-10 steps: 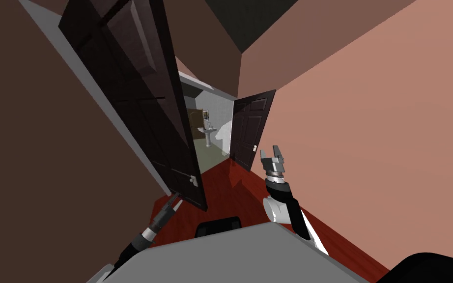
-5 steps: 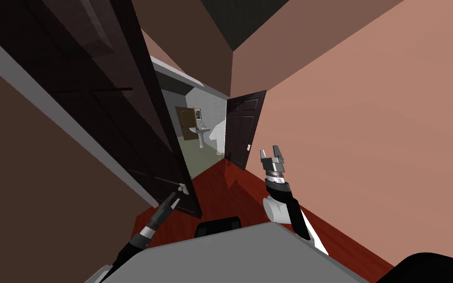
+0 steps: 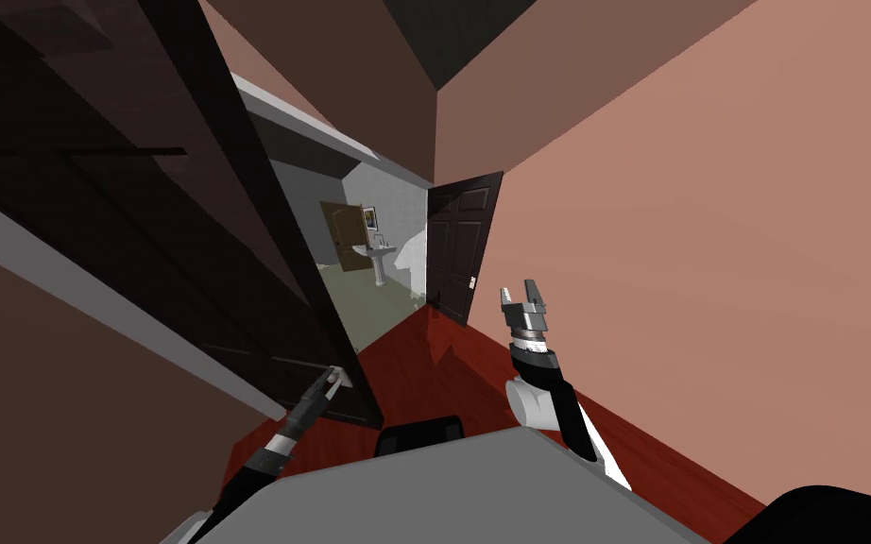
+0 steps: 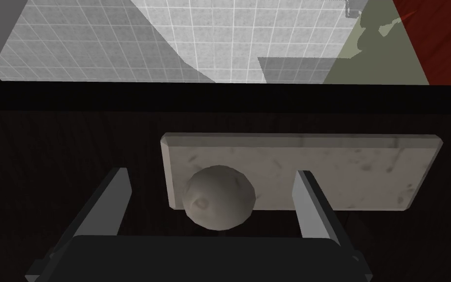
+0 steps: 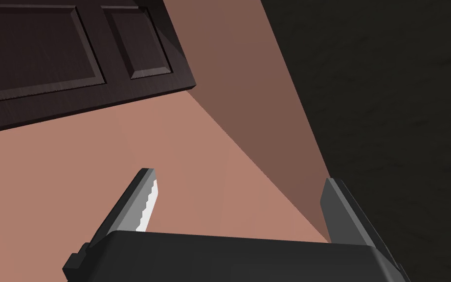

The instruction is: Pull the door open

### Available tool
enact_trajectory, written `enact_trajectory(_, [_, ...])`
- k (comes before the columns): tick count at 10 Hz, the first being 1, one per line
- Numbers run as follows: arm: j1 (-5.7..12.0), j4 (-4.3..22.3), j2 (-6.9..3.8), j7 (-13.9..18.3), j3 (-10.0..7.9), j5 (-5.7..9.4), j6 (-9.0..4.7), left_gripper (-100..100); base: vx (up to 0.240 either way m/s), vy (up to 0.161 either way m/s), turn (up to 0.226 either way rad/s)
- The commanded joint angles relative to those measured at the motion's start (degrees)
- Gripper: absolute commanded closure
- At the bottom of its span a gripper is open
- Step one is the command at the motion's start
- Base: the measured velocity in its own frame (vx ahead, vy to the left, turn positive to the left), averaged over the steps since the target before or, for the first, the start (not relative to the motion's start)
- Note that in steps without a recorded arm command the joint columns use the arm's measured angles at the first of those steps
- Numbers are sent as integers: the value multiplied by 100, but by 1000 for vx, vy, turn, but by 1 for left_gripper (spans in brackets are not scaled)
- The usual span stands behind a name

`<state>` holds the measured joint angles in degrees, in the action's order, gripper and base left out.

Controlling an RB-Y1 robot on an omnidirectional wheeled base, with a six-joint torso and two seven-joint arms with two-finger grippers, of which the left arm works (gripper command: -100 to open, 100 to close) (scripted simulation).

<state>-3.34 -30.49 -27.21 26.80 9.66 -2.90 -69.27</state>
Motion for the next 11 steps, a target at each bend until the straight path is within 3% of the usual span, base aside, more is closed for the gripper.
enact_trajectory(1, [-11, -22, -2, 3, 4, -3, 14, 100, -3, -1, 18])
enact_trajectory(6, [-11, -22, -2, 3, 4, -3, 14, 100, -1, -1, 0])
enact_trajectory(7, [-119, -19, -48, 10, 78, -66, -163, 100, -30, 16, 36])
enact_trajectory(9, [-222, -23, -96, 17, 147, -126, -347, 100, -52, 28, 52])
enact_trajectory(11, [-222, -74, -96, 17, 147, -126, -347, 100, -30, 12, 20])
